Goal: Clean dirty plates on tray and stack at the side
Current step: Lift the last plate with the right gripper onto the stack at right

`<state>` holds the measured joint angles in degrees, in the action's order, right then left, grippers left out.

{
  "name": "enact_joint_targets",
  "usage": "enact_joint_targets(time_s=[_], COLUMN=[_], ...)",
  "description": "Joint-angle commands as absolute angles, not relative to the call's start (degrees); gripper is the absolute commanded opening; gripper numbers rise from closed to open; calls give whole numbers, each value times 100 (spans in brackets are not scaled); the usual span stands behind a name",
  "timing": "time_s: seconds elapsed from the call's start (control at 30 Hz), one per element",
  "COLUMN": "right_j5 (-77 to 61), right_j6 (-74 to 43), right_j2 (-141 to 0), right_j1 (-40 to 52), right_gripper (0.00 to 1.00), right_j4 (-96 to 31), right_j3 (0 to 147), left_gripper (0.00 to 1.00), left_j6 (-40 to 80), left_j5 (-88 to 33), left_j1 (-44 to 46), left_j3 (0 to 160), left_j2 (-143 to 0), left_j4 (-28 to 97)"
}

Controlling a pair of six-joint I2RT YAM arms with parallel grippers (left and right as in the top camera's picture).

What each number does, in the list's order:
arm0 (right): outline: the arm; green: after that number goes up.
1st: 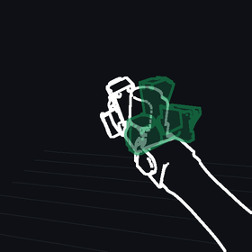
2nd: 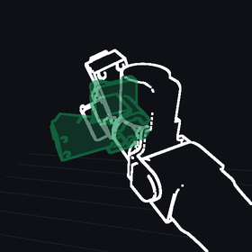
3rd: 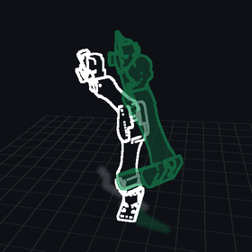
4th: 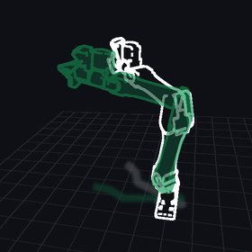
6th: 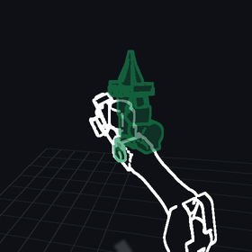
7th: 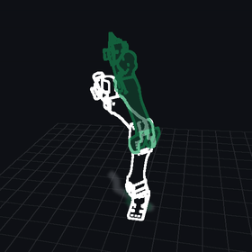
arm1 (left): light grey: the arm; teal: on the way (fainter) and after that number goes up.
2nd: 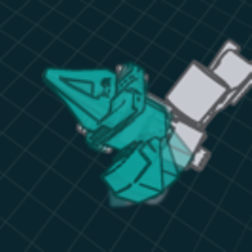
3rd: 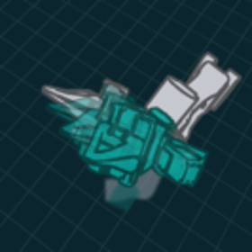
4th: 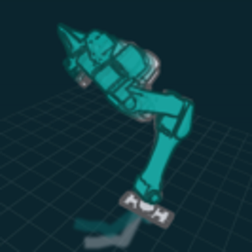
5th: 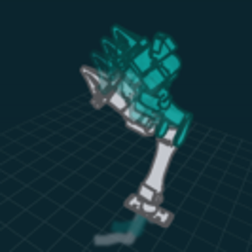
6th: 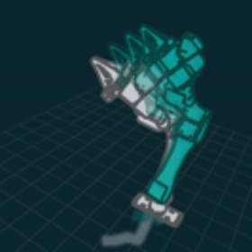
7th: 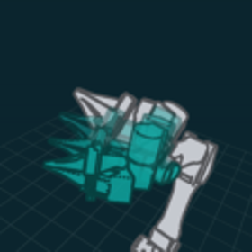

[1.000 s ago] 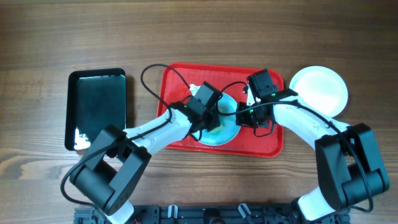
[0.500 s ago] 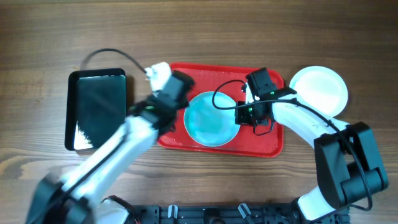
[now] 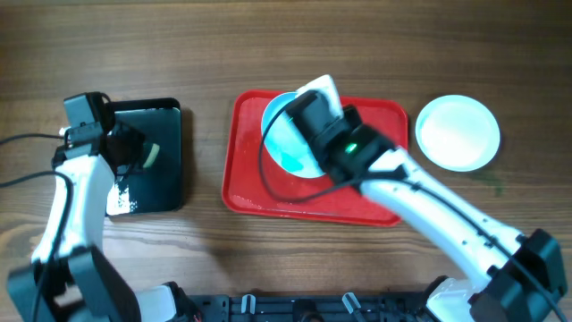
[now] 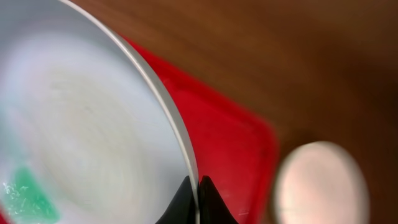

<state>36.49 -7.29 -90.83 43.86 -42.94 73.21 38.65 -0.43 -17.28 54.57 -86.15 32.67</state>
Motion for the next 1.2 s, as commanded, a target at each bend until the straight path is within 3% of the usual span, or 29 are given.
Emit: enact_joint_targets(time_s=[0.0,0.13,0.3,0.5,0.6,0.7,0.8,1.03,1.17], right_j5=[6281,7693,8079,7819,6392,3129,1446,646,309], right_j6=[-150,655,1841,1308,-123,-2491,-2700,-2292,-2250], right_j2=[-8978,-8978,-8978,-8978,-8978,-8973,-8973,-8978,-8978], right_j1=[5148,5749,6042,6034,5745,4285,2915,-819,-2064], right_gripper=[4,4,4,4,4,4,4,4,4], right_j4=[-4176,-3647,-2425,-2545,-3234,-4169,-4423,-5061,-4978], right_j3=[7419,7419,7419,7376,7188,7166,7166,7159,7153], left_gripper=[4,4,4,4,4,4,4,4,4], left_j6=[3833,3809,3793,3793,3793,3793,3793,3793,3793], left_j5=[-364,-362,-360,-360,-362,-362,-364,-362,-364], left_j1=[-1927,-2012,-2016,-2016,-2016,-2016,-2014,-2014,-2014], left_j3=[5443,5443,5443,5443,5443,5443,5443,5443,5443], left_j2=[-9026,-9164,-9164,-9164,-9164,-9164,-9164,-9164,-9164], left_j4=[3153,3041,3017,3022,3028,3048,3061,3089,3087])
